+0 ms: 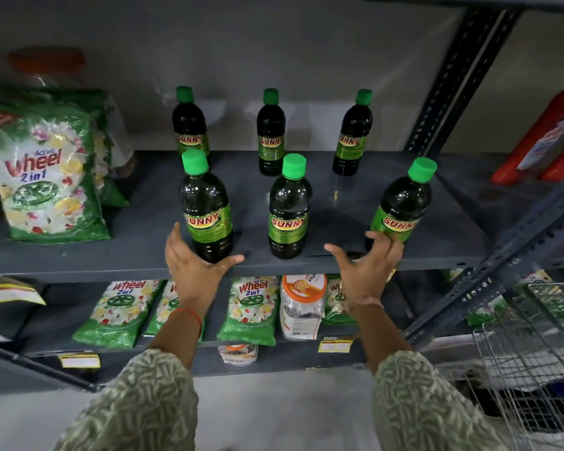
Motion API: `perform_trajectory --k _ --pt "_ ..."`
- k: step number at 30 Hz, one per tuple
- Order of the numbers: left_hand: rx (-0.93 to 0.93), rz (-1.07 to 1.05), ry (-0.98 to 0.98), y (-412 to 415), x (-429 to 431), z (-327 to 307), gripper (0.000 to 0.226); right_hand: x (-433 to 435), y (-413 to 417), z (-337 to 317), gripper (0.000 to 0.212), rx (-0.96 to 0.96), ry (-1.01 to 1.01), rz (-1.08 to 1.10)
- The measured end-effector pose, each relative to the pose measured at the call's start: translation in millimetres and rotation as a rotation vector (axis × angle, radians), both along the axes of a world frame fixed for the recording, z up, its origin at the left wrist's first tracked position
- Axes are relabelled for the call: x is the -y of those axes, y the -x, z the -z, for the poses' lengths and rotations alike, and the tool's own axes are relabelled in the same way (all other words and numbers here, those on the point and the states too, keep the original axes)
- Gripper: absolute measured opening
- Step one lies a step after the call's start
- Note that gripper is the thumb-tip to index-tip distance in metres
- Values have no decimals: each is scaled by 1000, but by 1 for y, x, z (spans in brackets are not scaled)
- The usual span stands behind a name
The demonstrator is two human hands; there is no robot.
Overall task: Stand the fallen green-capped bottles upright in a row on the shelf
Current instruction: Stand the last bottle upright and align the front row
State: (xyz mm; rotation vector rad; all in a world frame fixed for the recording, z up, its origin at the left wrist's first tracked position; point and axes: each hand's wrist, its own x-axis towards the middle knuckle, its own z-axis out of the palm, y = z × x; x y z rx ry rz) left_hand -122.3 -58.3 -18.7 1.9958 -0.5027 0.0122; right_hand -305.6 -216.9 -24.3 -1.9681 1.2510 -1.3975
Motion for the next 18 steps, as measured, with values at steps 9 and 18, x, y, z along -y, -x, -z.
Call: perform_trajectory --k 9,18 --pt "-39 19 59 -10 -2 12 70 -12 -45 -1 88 -190 -454 -491" --pt "-49 -6 50 -23 -15 11 65 -14 -61 -4 63 -241 -454 -513"
